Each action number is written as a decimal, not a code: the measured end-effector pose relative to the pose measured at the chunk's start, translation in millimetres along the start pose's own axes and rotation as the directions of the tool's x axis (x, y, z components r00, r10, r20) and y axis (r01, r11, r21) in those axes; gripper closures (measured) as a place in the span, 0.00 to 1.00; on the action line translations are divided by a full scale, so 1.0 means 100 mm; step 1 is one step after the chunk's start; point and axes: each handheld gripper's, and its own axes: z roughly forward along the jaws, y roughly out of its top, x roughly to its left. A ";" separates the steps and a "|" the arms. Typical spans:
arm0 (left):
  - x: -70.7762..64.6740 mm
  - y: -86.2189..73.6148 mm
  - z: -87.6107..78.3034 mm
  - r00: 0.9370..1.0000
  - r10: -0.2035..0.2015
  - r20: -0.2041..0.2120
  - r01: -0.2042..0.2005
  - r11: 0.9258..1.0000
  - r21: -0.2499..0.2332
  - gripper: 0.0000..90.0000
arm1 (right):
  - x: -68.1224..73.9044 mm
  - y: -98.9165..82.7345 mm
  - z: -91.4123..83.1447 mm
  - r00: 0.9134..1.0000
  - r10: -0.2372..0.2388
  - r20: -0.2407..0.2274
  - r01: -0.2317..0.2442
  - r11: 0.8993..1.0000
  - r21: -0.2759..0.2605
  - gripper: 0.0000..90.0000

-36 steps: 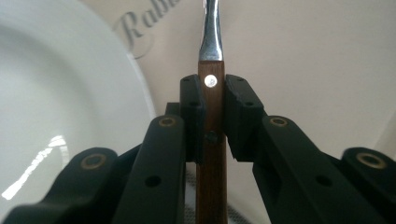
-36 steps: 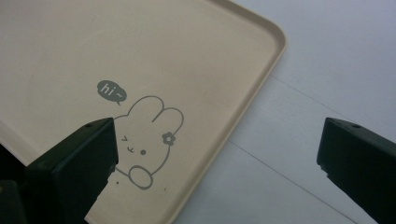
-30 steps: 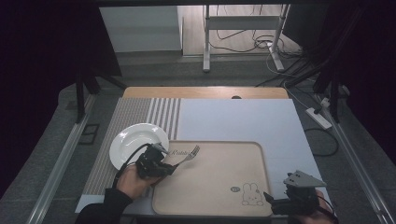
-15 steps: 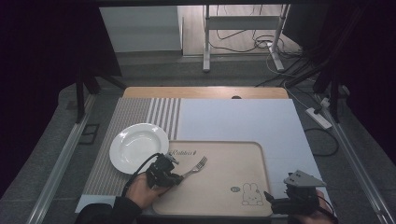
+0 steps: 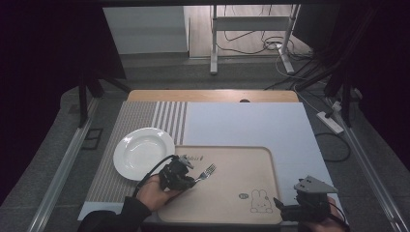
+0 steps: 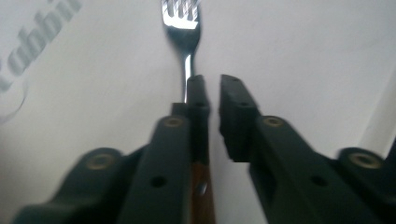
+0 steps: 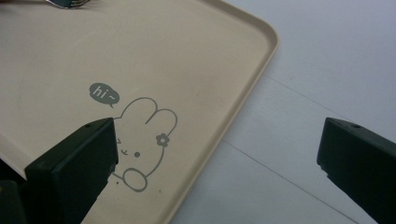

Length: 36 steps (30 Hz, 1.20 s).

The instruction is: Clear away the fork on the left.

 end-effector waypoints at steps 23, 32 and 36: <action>0.16 0.16 0.19 0.998 0.012 -0.056 -0.009 0.998 0.056 0.99 | 0.00 0.00 0.00 1.000 0.001 0.002 -0.001 1.000 0.003 0.00; 0.35 0.07 0.11 0.994 -0.043 -0.098 0.049 0.997 0.056 0.99 | 0.00 0.00 0.00 1.000 0.001 0.001 -0.001 1.000 0.003 0.00; 0.41 0.04 0.08 0.992 -0.059 -0.110 0.065 0.996 0.059 0.99 | 0.00 0.00 0.00 1.000 0.000 0.000 0.000 1.000 0.002 0.00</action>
